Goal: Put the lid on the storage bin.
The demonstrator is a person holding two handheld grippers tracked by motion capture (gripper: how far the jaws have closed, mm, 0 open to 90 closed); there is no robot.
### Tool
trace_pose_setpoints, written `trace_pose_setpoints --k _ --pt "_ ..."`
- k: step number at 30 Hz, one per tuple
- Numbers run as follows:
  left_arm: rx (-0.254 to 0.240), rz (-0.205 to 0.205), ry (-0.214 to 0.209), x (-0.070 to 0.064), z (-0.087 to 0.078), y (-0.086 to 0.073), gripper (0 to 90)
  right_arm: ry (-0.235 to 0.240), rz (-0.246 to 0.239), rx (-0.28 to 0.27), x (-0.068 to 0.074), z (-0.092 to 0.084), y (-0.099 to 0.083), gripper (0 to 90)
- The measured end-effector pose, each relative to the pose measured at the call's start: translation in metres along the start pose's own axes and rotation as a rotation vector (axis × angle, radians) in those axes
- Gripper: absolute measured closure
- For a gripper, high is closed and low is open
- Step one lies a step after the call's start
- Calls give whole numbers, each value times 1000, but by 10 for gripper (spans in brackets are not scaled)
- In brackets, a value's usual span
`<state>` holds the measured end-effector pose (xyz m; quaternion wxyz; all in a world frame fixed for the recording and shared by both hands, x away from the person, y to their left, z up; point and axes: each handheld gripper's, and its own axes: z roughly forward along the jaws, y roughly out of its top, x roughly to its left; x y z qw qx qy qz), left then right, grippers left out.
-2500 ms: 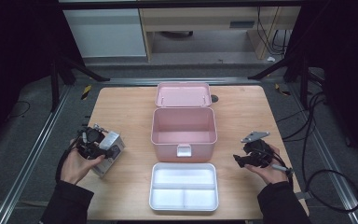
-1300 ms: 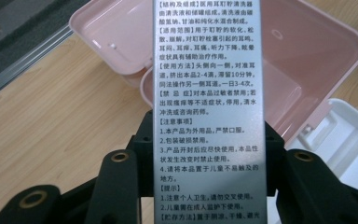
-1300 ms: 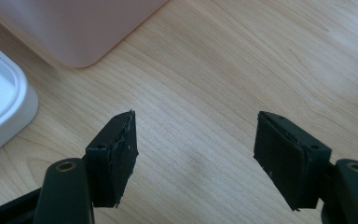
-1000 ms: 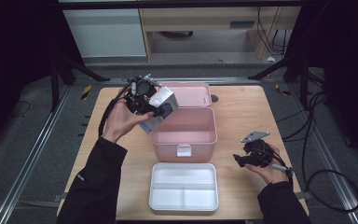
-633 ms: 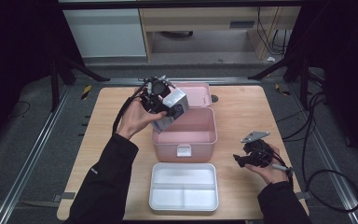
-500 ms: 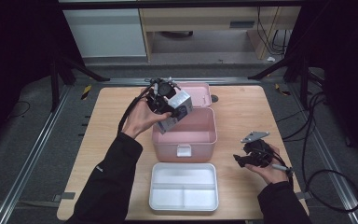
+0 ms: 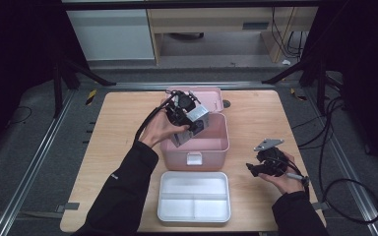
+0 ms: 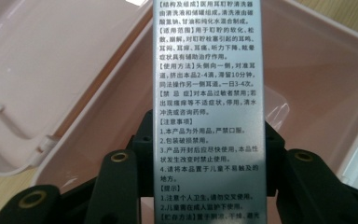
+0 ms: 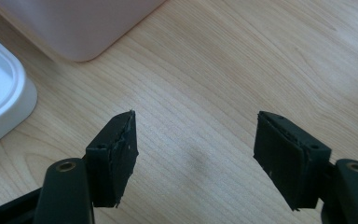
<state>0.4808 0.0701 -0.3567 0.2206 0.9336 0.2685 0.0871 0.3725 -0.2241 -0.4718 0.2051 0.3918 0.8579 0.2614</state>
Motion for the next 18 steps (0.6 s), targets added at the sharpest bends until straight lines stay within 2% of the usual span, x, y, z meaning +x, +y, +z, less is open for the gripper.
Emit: trace_pose_setpoints --k 18 --pt "81 34 -24 -3 36 4 545 4 -6 4 1 1 0 298"
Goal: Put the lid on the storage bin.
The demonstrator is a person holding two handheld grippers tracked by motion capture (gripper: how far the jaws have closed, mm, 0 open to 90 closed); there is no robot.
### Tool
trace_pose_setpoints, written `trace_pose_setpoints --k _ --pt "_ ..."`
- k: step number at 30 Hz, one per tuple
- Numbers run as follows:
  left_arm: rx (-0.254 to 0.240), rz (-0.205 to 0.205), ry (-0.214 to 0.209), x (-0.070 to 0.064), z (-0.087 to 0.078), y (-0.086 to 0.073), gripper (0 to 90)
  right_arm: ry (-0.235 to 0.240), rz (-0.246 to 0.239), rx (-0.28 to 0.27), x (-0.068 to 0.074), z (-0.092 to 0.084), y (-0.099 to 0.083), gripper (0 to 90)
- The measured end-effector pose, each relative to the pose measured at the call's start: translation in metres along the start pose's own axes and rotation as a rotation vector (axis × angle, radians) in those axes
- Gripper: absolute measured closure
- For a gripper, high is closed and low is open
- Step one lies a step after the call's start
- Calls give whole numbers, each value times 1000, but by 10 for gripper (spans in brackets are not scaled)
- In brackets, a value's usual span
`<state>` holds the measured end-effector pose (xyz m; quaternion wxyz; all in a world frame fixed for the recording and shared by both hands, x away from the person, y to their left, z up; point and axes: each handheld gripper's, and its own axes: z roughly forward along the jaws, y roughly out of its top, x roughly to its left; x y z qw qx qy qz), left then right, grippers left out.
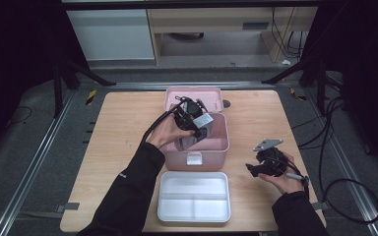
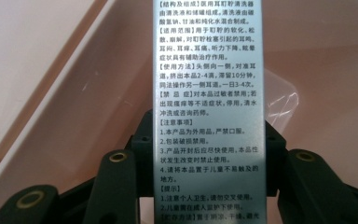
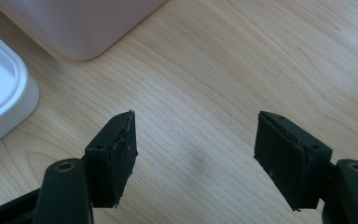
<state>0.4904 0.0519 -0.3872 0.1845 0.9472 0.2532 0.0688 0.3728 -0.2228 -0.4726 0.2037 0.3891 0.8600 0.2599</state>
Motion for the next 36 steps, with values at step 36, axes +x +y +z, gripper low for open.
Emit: trace_pose_setpoints --k 36 --pt "-306 25 201 -20 -117 -103 364 -2 -3 -71 4 -11 7 316"
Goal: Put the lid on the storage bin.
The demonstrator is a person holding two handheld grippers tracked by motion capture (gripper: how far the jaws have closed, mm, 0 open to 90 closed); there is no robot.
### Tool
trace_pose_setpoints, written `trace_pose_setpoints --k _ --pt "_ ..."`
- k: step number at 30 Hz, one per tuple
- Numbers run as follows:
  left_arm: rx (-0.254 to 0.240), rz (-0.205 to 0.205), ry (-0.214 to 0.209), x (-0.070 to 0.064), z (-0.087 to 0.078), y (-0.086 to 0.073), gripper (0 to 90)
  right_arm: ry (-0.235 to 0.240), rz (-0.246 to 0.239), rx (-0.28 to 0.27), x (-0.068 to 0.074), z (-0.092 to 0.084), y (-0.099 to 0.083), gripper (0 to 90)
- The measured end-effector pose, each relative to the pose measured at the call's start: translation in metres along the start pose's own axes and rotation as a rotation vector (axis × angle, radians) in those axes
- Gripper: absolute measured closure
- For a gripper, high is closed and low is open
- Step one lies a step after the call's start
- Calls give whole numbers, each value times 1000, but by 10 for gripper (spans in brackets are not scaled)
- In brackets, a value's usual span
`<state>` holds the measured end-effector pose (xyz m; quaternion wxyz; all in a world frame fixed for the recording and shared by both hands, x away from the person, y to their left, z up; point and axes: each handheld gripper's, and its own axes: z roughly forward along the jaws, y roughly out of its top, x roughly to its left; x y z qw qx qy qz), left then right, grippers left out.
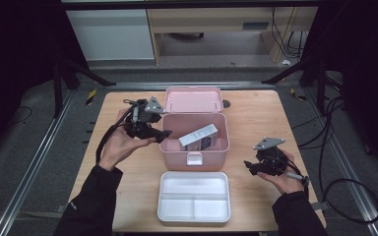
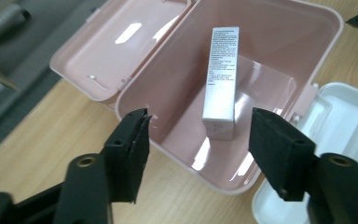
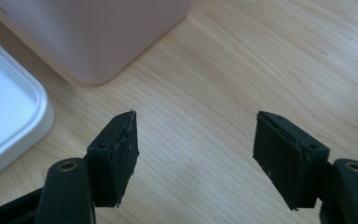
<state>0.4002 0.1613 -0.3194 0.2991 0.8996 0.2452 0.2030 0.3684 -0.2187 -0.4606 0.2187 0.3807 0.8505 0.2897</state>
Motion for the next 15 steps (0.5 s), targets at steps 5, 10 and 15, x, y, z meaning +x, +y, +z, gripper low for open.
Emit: trace_pose_setpoints --k 5,10,15 --pt "18 35 45 -3 -15 -35 386 10 6 -28 1 -4 2 324" --pt "54 38 44 -6 -15 -69 378 20 2 -43 4 -7 5 317" --pt "100 -1 16 -9 -12 -97 377 47 -14 -62 8 -10 10 346"
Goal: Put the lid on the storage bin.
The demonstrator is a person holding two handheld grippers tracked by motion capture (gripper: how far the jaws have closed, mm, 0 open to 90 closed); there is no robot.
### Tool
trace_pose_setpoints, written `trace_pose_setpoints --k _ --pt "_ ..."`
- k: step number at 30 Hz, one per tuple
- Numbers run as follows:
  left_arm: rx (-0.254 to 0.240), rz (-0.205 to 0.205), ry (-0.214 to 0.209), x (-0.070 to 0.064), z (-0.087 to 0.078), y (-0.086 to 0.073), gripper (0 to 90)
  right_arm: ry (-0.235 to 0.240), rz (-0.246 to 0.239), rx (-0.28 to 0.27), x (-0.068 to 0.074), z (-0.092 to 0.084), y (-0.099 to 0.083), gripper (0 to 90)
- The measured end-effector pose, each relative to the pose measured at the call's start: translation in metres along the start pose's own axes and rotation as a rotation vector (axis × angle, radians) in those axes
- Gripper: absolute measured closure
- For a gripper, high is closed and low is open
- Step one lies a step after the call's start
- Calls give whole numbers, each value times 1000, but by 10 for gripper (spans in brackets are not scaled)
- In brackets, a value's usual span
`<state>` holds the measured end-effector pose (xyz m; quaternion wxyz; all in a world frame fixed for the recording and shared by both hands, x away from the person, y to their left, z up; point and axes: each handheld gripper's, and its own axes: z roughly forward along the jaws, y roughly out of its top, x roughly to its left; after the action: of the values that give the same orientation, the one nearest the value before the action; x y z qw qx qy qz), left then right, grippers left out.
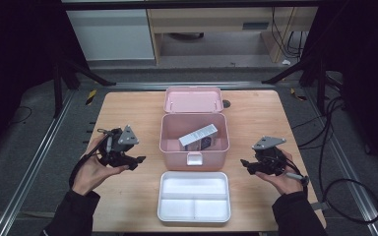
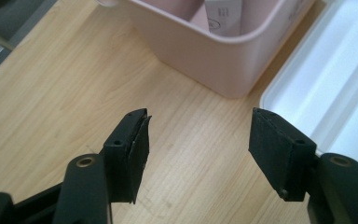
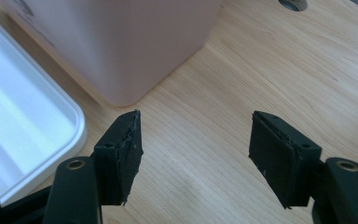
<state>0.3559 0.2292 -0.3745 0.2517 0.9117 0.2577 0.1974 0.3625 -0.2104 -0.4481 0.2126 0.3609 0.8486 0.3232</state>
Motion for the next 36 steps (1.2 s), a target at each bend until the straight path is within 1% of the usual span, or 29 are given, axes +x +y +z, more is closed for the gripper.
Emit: trace_pose_setpoints --k 1,2,4,5,6,7,8,10,11,12,14,15,16,17,18,19,20,21,22,23,24,25,26,27,28,29,31,34,36 --pt "-11 -10 -4 0 1 -4 377 -1 -6 -1 1 0 0 343" --pt "-22 -32 -18 -2 4 -12 379 -2 -17 -1 2 1 1 344" --pt "-41 -42 -44 -4 8 -18 404 11 -35 10 5 2 1 351" --pt "-41 -42 -44 -4 8 -18 404 11 -35 10 5 2 1 351" --pt "-31 -20 -50 -8 14 -19 404 28 -63 13 9 2 2 369" --pt "-31 -20 -50 -8 14 -19 405 33 -74 13 10 2 2 373" --pt "-32 -5 -71 -14 21 -20 403 44 -88 15 13 2 2 375" --pt "-31 12 -95 -21 28 -21 402 70 -125 19 18 1 4 386" --pt "-31 12 -95 -21 28 -21 402 70 -125 19 18 1 4 386" --pt "-14 26 -114 -27 34 -21 402 94 -164 16 25 -2 6 396" --pt "13 35 -147 -34 39 -19 411 121 -210 12 32 -4 8 398" --pt "13 35 -147 -34 39 -19 412 139 -224 9 36 -5 9 401" --pt "29 44 -169 -40 42 -18 418 155 -242 11 40 -5 10 408" --pt "29 44 -169 -40 42 -18 432 173 -257 15 44 -5 11 416" --pt "58 51 -197 -46 45 -17 440 194 -267 18 48 -5 12 419" --pt "58 51 -197 -46 45 -17 445 205 -278 24 52 -4 13 425" --pt "60 62 -221 -51 47 -15 467 218 -291 34 55 -3 15 431" --pt "60 62 -221 -51 47 -15 477 218 -291 34 55 -3 15 431" --pt "66 83 -239 -56 50 -13 479 255 -313 52 63 -2 17 447" --pt "66 83 -239 -56 50 -13 487 267 -316 61 65 -1 17 452" --pt "79 106 -260 -62 55 -11 487 279 -326 72 69 0 17 460" --pt "87 123 -268 -66 58 -10 486 285 -340 86 71 1 17 473" --pt "98 133 -284 -69 60 -9 487 295 -351 100 75 3 17 487" --pt "98 133 -284 -69 60 -9 487 295 -351 100 75 3 17 487" --pt "113 158 -303 -75 65 -7 488 320 -374 125 79 6 16 505" --pt "124 164 -315 -77 68 -7 487 326 -383 140 82 9 16 517" --pt "138 180 -321 -82 73 -5 483 336 -408 176 86 13 14 538" --pt "158 212 -335 -87 80 -4 488 354 -428 217 91 19 12 578" --pt "165 220 -352 -90 84 -3 491 368 -437 235 94 22 11 595"
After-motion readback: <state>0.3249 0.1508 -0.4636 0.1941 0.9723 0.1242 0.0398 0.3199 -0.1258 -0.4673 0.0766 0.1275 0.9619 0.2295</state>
